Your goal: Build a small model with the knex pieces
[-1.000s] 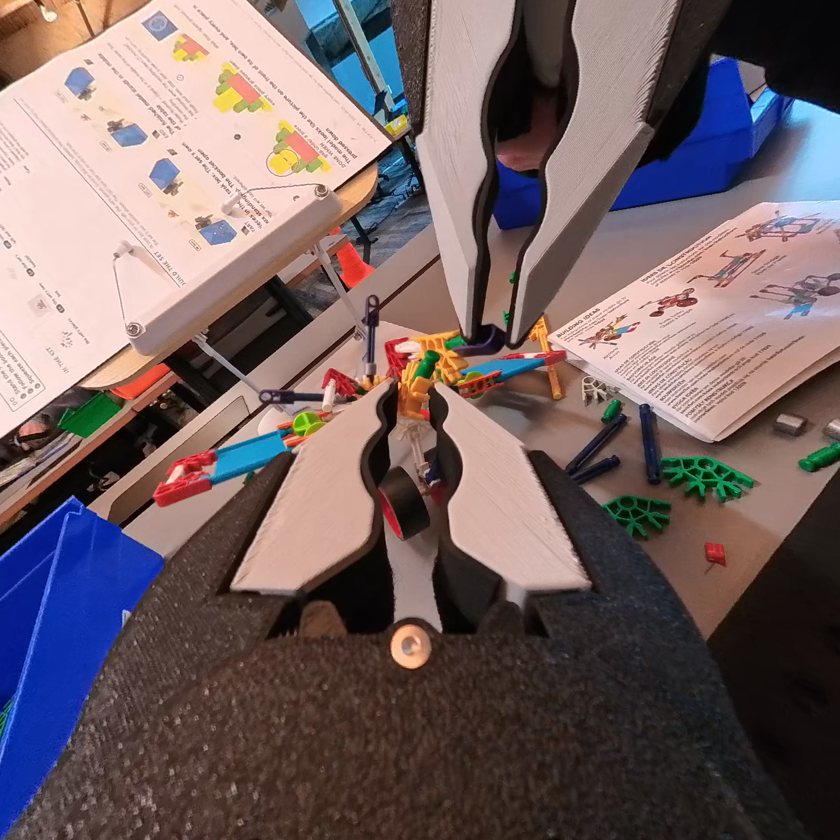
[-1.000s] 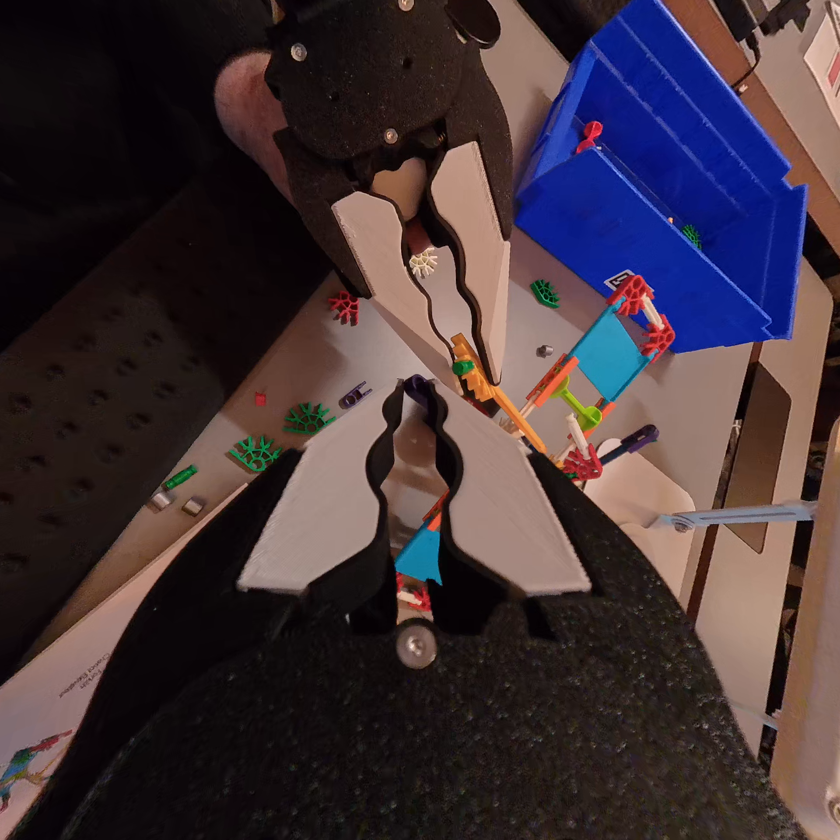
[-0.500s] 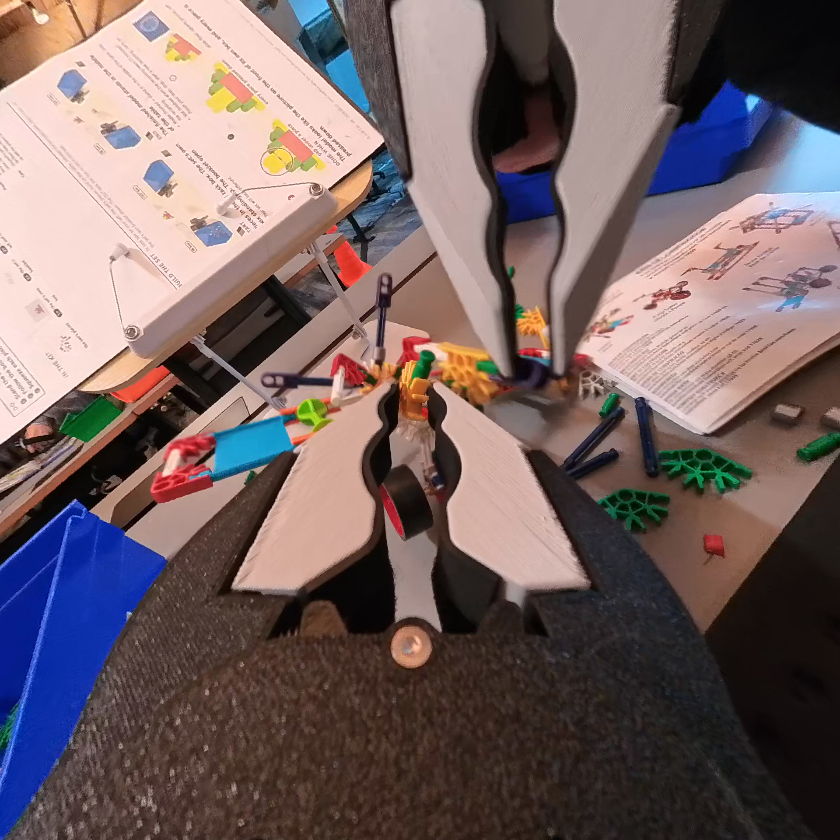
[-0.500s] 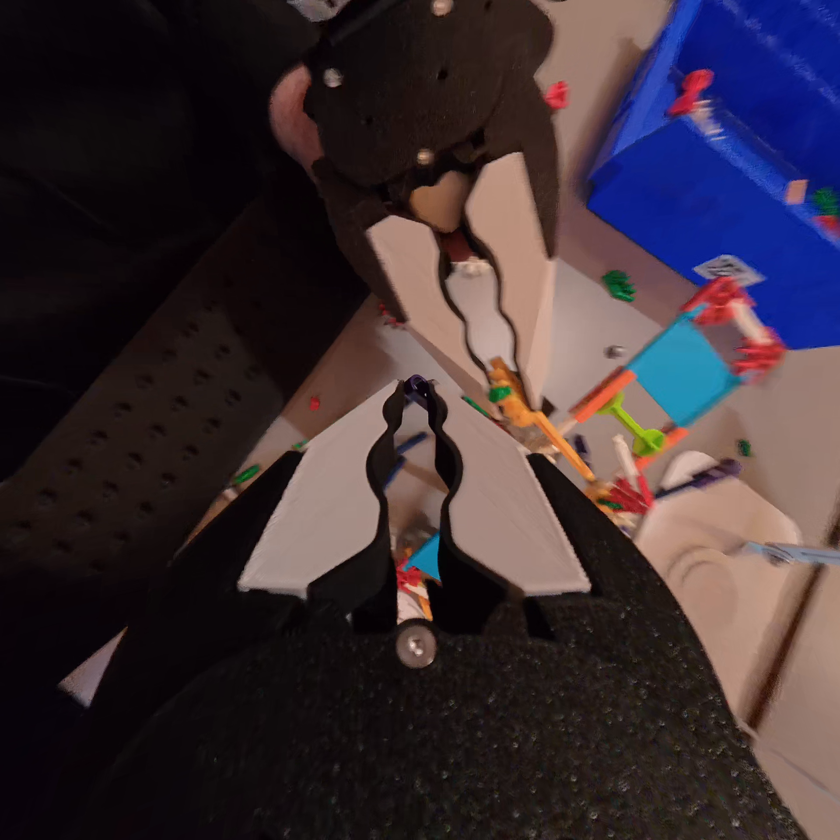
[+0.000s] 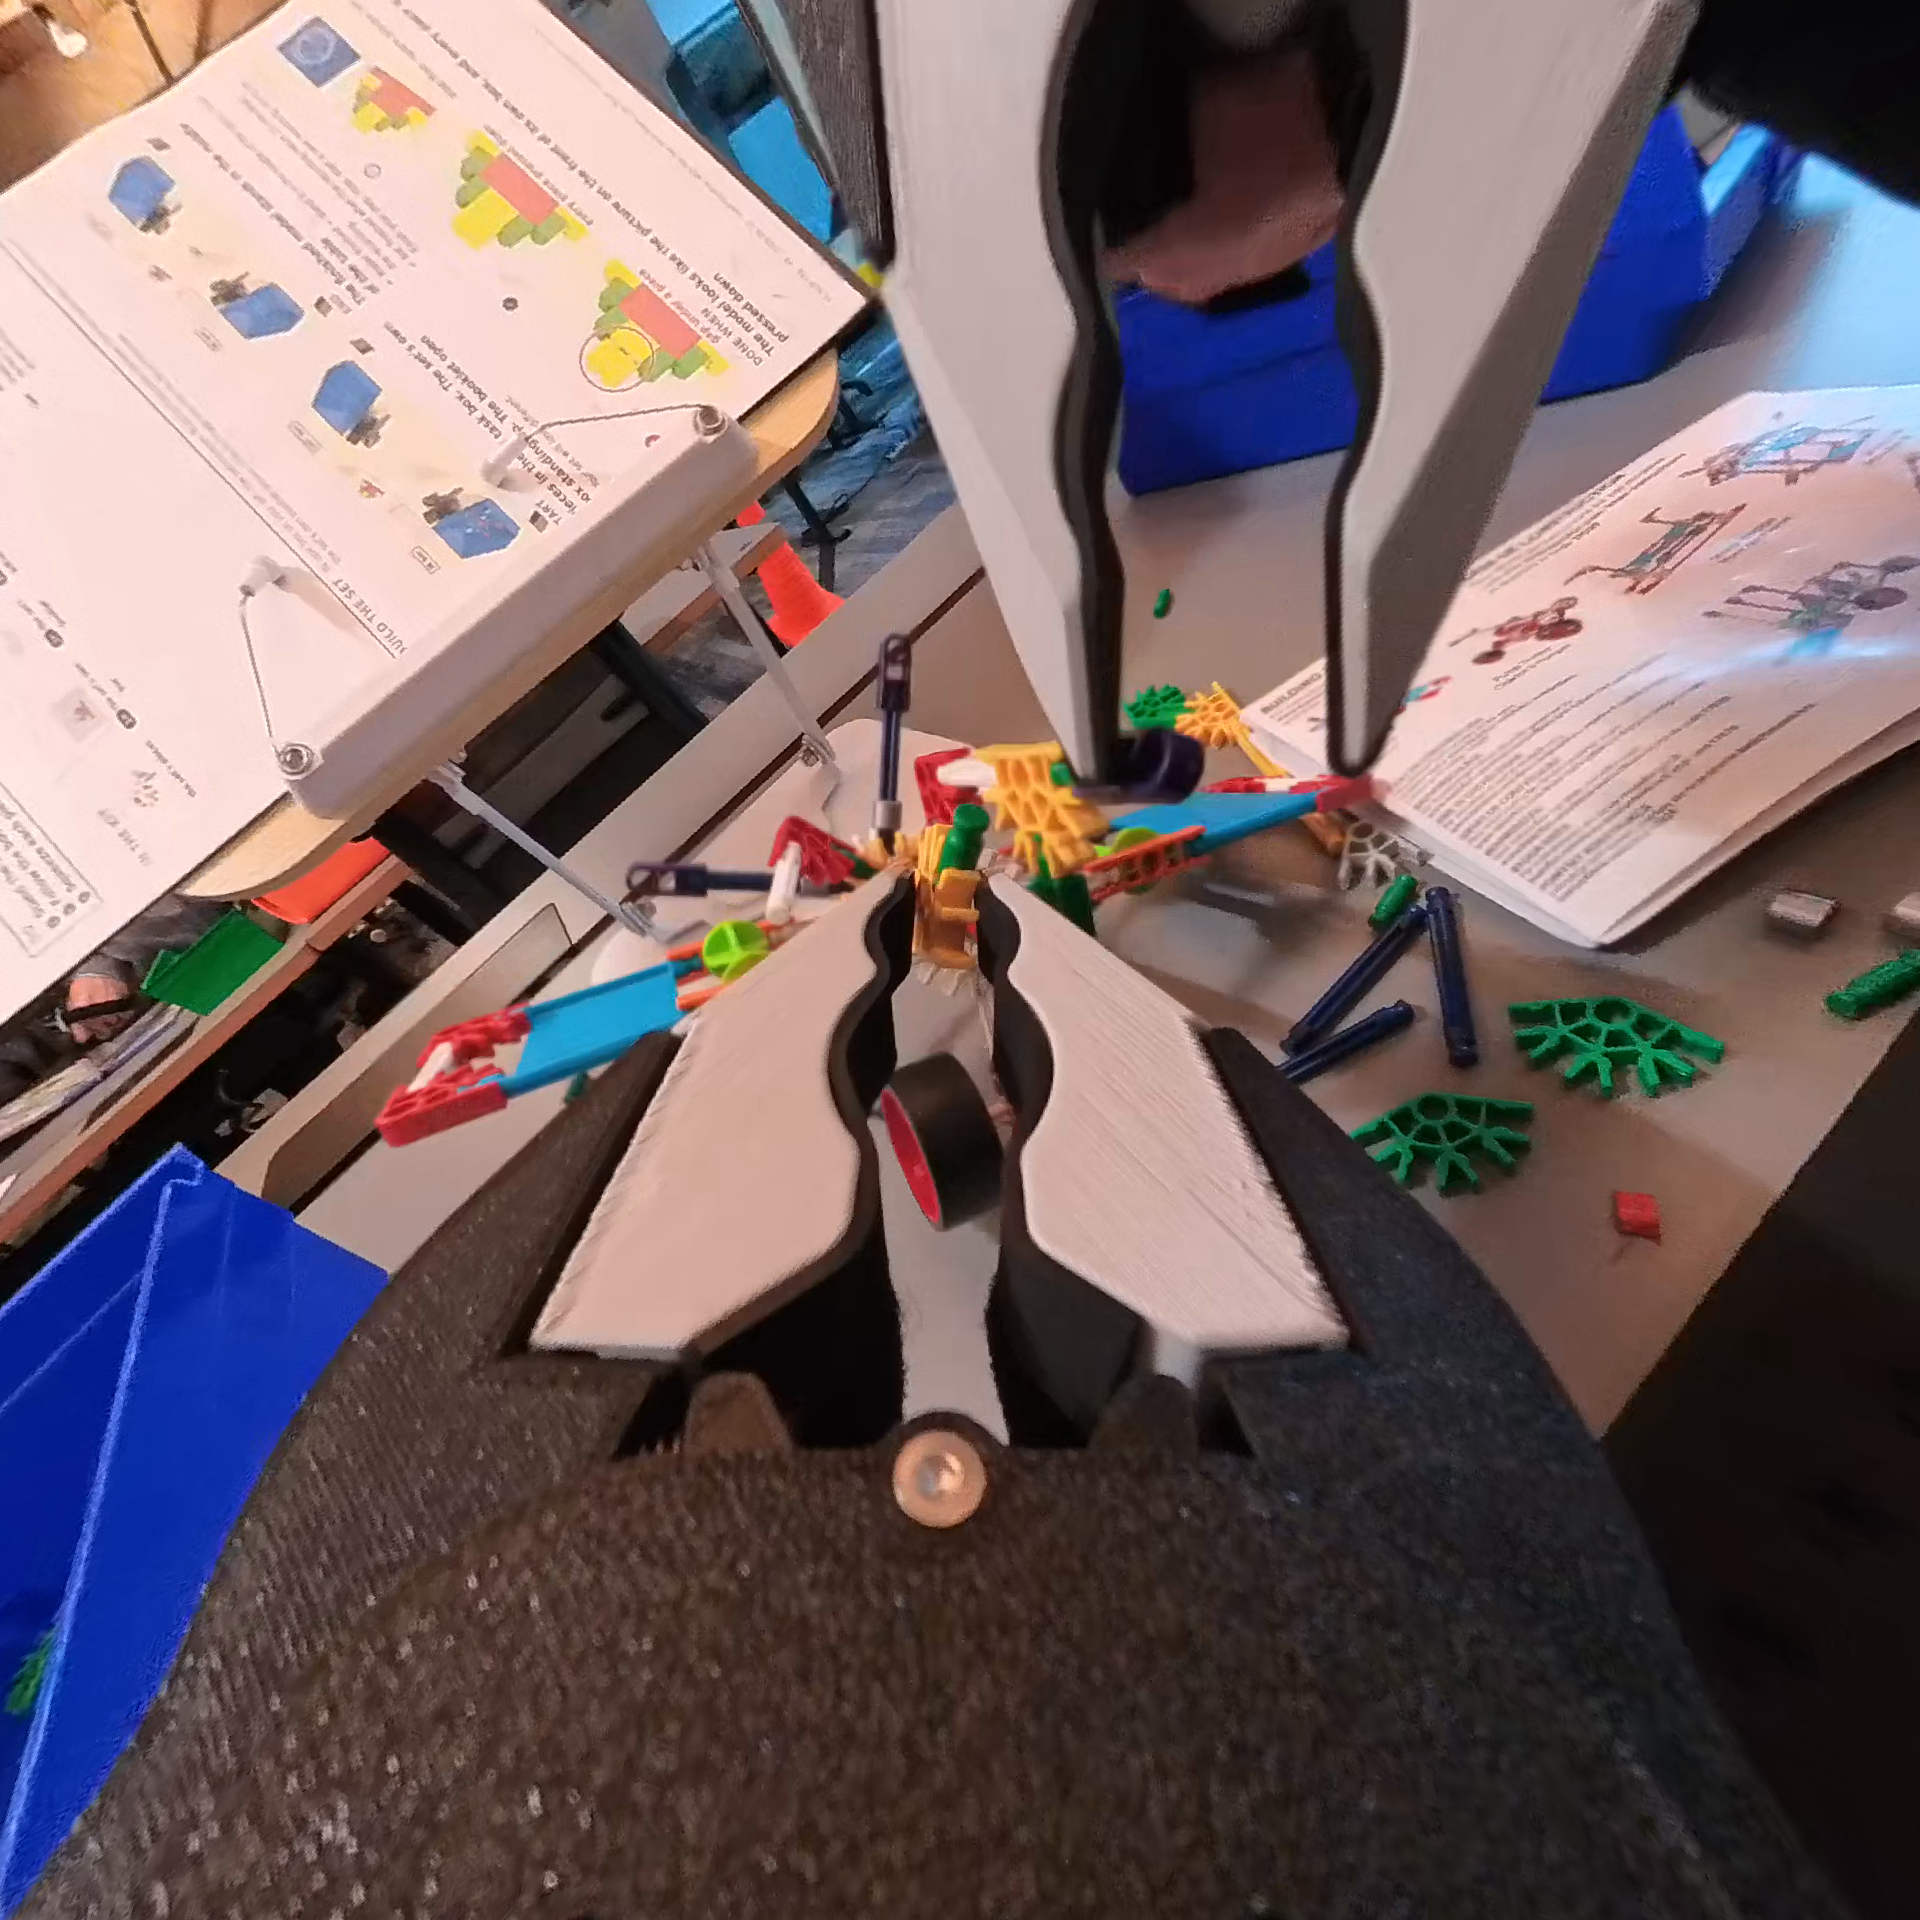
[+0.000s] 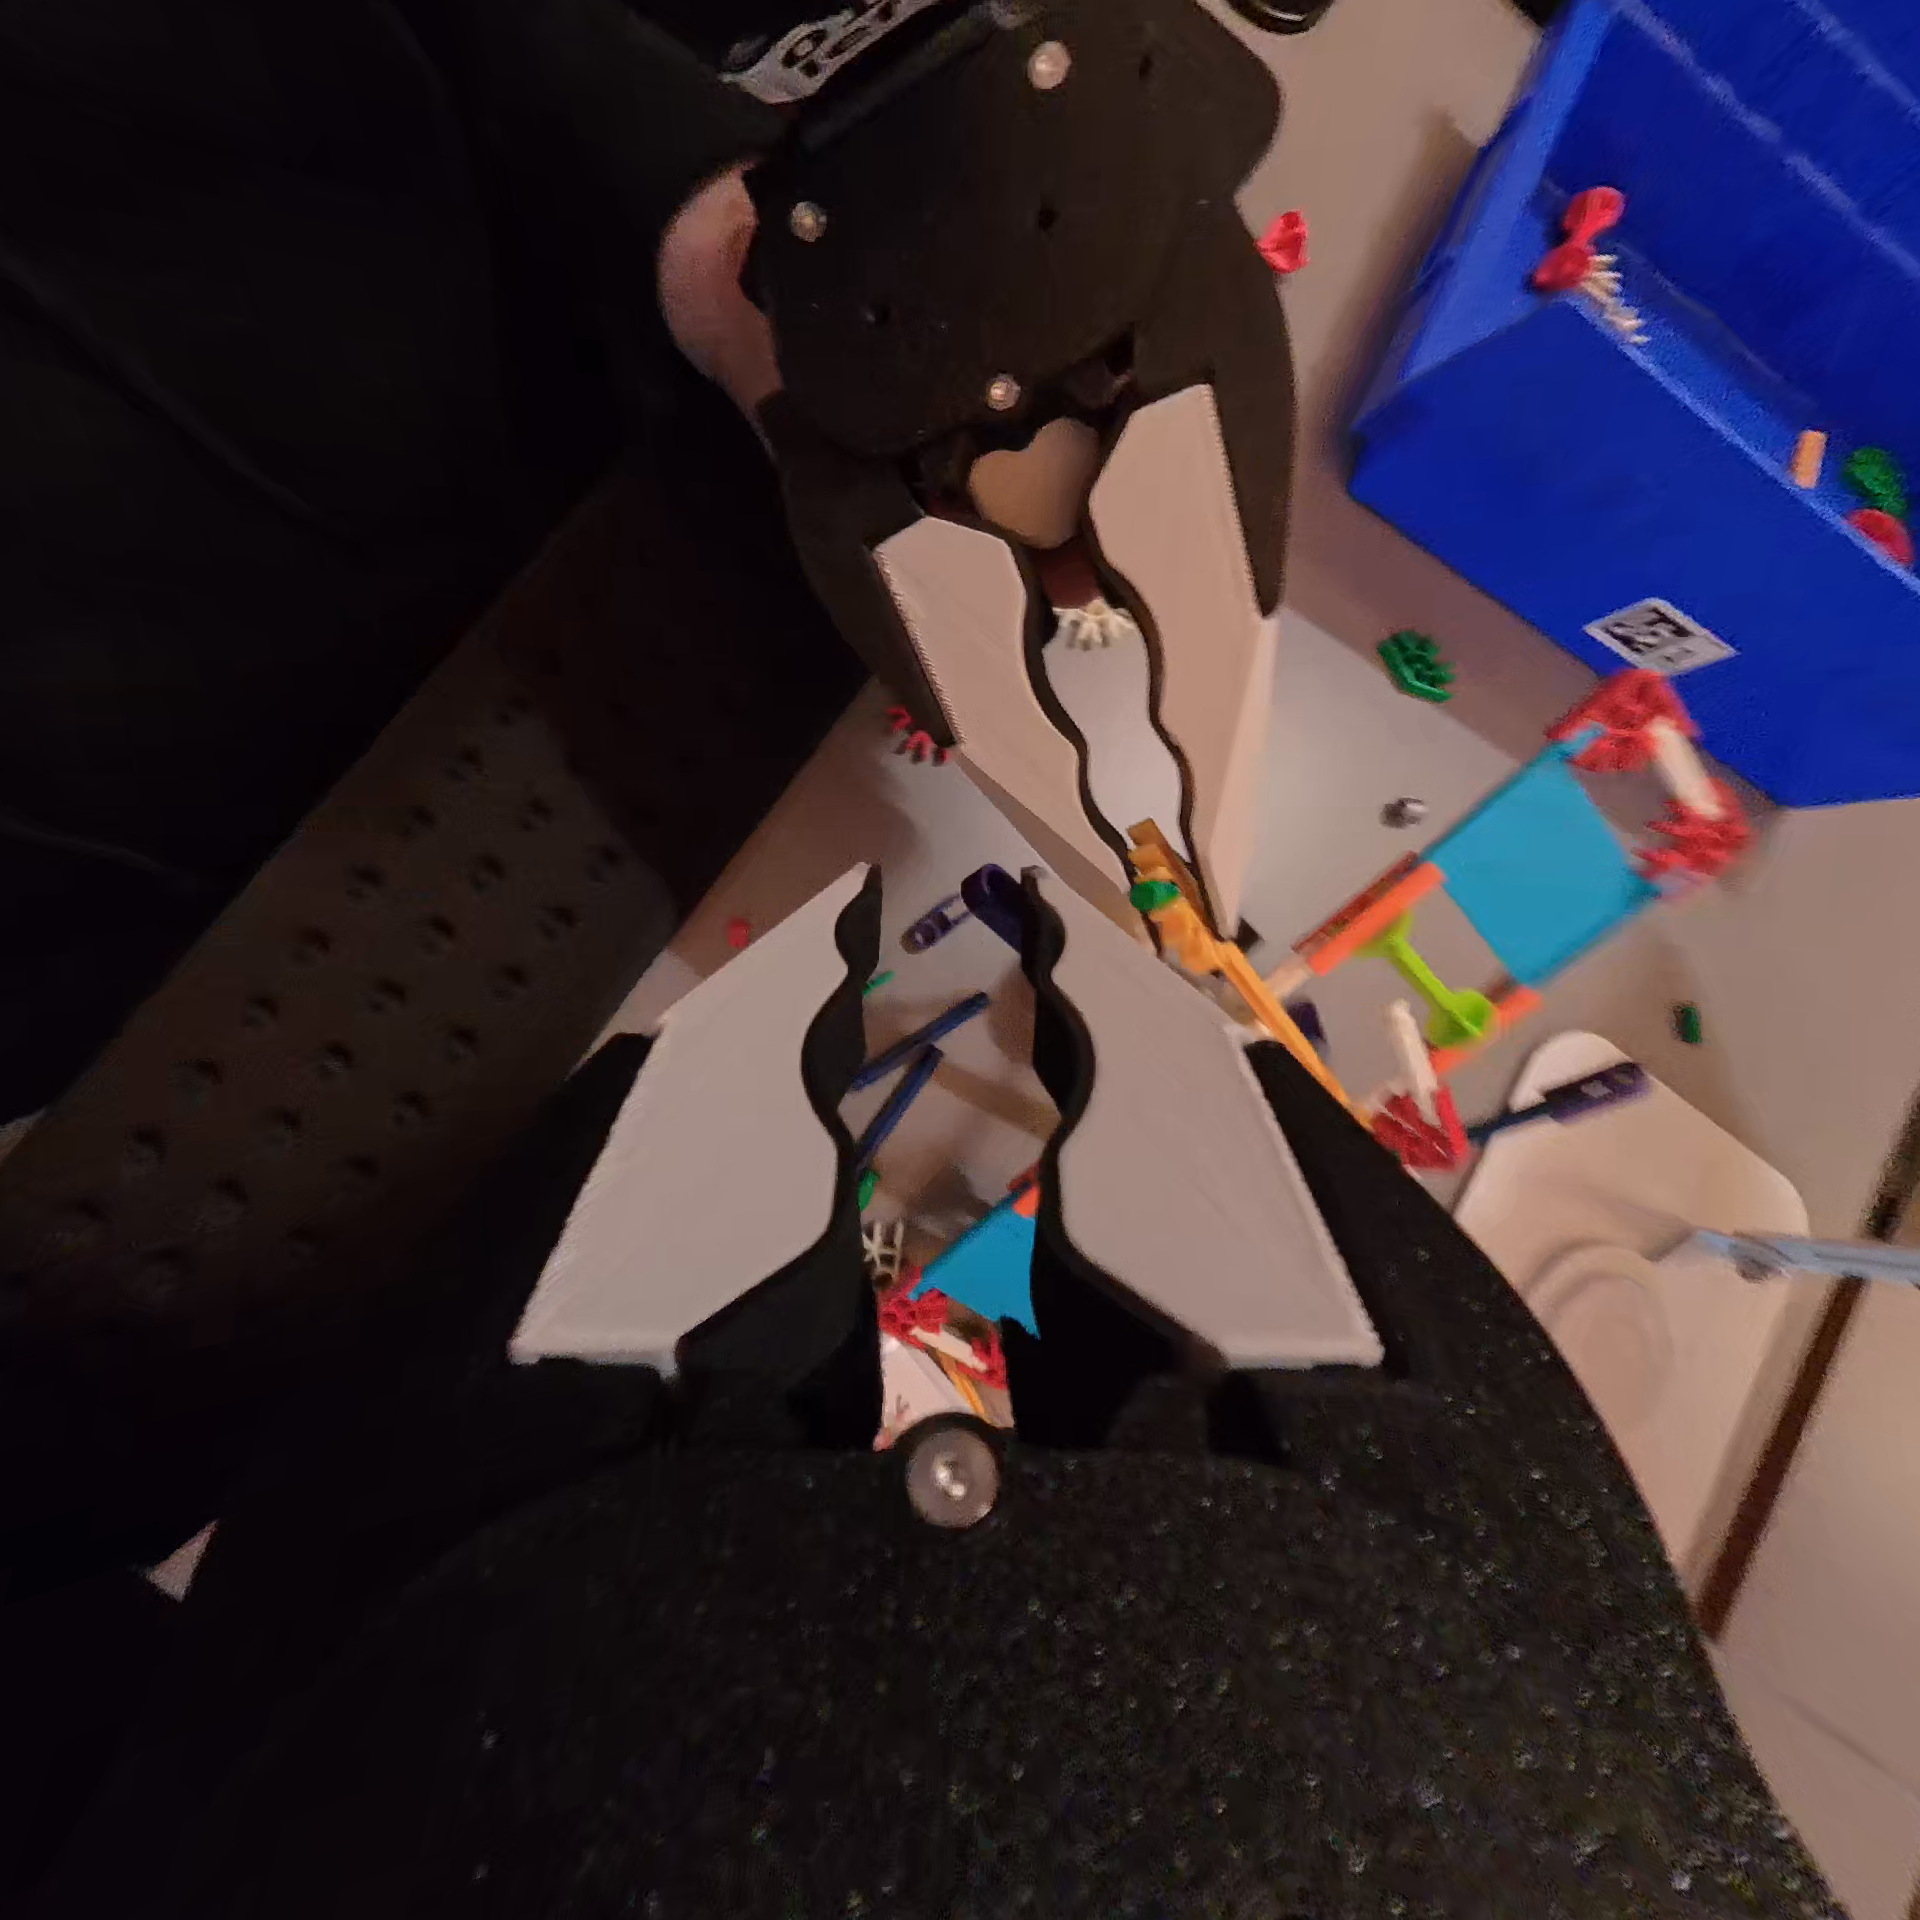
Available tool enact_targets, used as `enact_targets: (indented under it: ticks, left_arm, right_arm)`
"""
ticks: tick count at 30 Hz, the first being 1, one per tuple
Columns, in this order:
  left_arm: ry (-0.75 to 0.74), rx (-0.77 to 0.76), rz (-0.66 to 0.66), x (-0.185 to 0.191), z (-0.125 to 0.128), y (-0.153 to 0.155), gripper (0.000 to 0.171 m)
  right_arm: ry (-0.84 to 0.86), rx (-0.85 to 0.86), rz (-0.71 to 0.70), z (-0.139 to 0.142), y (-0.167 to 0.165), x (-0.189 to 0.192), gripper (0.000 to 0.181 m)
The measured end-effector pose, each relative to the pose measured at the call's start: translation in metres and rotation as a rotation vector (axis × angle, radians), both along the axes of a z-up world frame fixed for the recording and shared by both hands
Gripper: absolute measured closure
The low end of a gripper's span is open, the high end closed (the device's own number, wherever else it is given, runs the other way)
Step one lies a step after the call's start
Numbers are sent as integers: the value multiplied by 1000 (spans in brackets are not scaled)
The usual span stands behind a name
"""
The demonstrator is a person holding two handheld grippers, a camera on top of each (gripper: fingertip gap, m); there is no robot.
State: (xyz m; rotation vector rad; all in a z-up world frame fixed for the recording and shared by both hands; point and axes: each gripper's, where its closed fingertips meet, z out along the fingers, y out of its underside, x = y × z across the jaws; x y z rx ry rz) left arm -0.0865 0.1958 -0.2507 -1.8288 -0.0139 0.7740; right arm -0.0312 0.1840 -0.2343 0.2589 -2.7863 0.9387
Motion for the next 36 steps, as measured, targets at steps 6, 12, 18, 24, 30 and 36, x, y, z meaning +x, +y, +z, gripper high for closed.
enact_targets:
  ticks: [6,12,18,24,30,36]
  left_arm:
    - [-55,33,-5,-4,1,-3,163]
    - [-59,53,-11,-2,5,-8,165]
    - [-51,70,-23,0,9,-13,166]
    - [-37,95,-40,3,14,-20,166]
    - [-51,111,-59,4,14,-20,166]
    - [-75,117,-63,2,11,-21,165]
  right_arm:
    - [136,-4,-168,28,19,-15,147]
    - [184,42,-425,26,55,-26,146]
    - [212,-68,-723,30,102,-32,146]
    - [235,-404,-1008,57,155,-37,146]
    - [288,-638,-1172,56,192,-38,147]
    - [264,-719,-1214,28,204,-47,149]
